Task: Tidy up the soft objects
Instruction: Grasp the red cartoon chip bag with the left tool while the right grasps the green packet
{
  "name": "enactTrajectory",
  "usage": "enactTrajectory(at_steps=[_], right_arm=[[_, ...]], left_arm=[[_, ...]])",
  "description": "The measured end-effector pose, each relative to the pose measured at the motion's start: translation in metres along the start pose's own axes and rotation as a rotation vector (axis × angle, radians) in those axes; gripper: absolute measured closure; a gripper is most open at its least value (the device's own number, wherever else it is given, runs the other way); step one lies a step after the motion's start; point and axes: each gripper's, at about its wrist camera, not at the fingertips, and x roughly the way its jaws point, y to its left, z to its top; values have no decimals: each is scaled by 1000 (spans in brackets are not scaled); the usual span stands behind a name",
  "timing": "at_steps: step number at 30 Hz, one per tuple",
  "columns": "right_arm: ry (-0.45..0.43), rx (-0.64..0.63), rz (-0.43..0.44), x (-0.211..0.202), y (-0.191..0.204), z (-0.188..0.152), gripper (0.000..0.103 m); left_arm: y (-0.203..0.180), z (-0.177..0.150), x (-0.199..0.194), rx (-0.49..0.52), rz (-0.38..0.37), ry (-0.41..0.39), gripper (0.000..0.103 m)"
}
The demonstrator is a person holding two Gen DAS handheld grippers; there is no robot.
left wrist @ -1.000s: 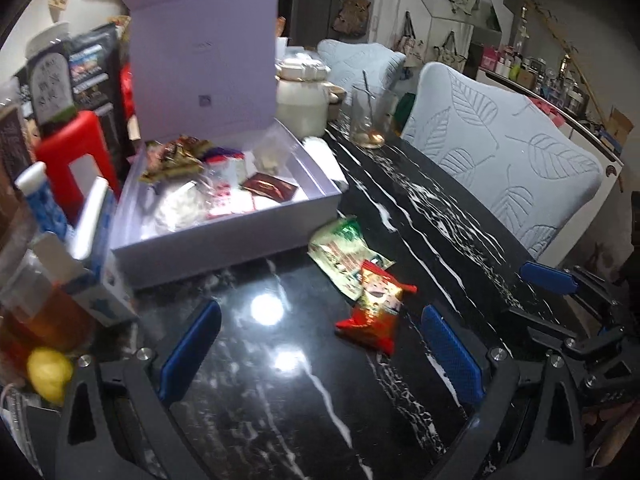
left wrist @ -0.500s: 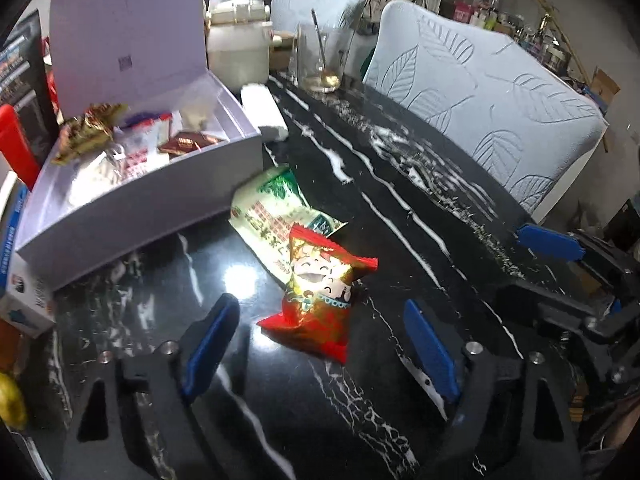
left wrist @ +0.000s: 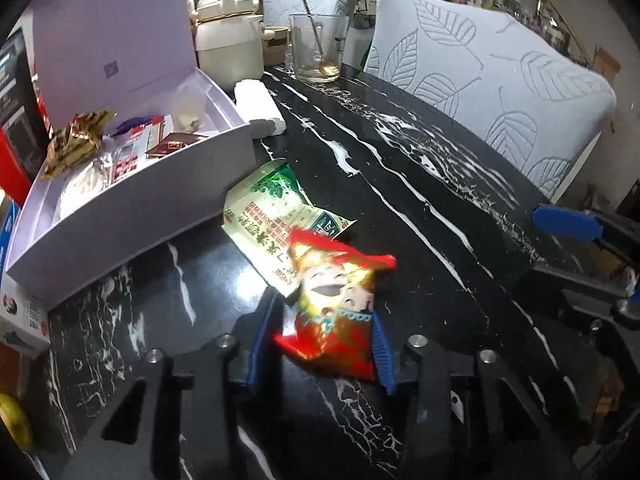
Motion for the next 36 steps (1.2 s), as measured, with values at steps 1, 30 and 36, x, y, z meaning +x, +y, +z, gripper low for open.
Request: enactTrajectory(at_steps=[1,30,36], right_arm=[[1,2,4,1,1,1,12],[128,-169,50,109,74,56,12],[143,-155,49,123,78,59,38]], left_arm=[[2,0,-2,-9,-1,-1,63],[100,-40,-40,-313,86,-10,63],[101,-39,-39,-307,83,-8,63]])
